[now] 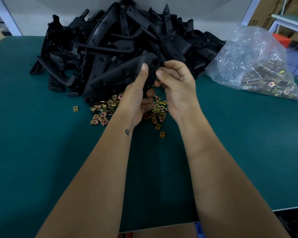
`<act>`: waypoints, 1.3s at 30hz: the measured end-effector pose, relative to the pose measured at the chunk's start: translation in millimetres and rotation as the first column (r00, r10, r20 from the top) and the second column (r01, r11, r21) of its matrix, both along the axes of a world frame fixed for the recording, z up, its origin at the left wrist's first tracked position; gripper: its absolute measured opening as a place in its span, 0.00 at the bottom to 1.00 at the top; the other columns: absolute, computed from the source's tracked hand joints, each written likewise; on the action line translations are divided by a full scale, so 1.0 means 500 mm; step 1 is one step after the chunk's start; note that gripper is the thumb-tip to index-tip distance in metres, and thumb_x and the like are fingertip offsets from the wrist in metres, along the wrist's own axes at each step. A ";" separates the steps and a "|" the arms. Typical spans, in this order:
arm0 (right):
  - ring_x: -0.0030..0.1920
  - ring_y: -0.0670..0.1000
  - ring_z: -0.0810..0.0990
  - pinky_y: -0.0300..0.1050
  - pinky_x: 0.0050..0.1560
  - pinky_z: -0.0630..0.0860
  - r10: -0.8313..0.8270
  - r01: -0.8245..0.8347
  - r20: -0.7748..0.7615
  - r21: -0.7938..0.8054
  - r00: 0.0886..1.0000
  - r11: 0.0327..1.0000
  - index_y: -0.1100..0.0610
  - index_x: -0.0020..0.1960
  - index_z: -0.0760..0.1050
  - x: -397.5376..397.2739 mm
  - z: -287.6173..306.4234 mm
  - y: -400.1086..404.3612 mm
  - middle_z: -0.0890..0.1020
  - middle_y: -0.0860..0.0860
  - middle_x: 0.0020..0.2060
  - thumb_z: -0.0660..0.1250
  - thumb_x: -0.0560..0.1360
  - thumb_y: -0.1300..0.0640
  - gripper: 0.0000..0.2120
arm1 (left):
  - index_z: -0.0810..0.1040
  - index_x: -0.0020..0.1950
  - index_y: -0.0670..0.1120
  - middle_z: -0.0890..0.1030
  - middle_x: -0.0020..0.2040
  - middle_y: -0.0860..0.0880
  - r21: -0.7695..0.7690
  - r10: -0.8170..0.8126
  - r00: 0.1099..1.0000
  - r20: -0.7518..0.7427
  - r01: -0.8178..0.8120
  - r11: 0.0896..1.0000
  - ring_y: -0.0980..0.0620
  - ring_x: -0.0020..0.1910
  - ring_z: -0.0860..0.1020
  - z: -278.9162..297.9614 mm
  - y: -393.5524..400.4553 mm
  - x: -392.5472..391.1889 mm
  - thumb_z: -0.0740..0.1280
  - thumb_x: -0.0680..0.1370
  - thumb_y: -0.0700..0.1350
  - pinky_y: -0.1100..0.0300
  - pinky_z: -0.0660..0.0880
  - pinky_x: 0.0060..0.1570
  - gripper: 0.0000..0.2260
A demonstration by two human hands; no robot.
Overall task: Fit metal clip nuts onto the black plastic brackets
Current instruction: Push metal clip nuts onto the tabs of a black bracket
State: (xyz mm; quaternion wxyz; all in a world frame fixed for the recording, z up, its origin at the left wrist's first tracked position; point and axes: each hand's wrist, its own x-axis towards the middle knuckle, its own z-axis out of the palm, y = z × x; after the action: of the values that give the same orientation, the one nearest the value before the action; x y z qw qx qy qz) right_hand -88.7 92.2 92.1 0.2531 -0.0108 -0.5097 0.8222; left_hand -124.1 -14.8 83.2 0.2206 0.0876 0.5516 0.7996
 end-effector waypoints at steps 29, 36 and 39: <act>0.34 0.44 0.76 0.37 0.39 0.75 -0.118 0.112 0.026 0.164 0.993 0.980 0.56 0.43 0.73 -0.006 0.001 -0.029 0.78 0.46 0.31 0.70 0.73 0.70 0.11 | 0.79 0.39 0.49 0.66 0.27 0.52 -0.021 -0.015 1.000 -0.019 0.015 1.000 0.56 0.25 0.60 0.011 -0.004 0.005 0.63 0.79 0.63 0.62 0.55 0.28 0.20; 0.31 0.40 0.76 0.34 0.35 0.75 -0.125 0.117 0.021 0.229 0.992 0.966 0.57 0.46 0.73 -0.002 0.004 -0.024 0.78 0.43 0.28 0.70 0.74 0.69 0.10 | 0.81 0.38 0.52 0.66 0.28 0.52 -0.011 -0.073 0.997 0.006 0.073 0.997 0.56 0.26 0.60 0.009 -0.005 0.002 0.61 0.79 0.65 0.63 0.55 0.27 0.21; 0.28 0.40 0.76 0.33 0.31 0.75 -0.119 0.109 0.028 0.240 0.992 0.965 0.57 0.51 0.72 0.000 0.006 -0.025 0.78 0.42 0.28 0.70 0.74 0.69 0.11 | 0.80 0.38 0.51 0.67 0.28 0.52 -0.018 -0.062 0.998 0.006 0.062 0.998 0.56 0.26 0.61 0.006 -0.004 -0.001 0.62 0.79 0.65 0.62 0.55 0.28 0.21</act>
State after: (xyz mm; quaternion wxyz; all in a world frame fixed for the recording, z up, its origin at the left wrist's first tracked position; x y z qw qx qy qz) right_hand -88.4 79.8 95.2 0.2885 -0.0272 -0.6084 0.7389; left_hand -124.4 -16.9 86.1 0.2474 0.1004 0.5554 0.7875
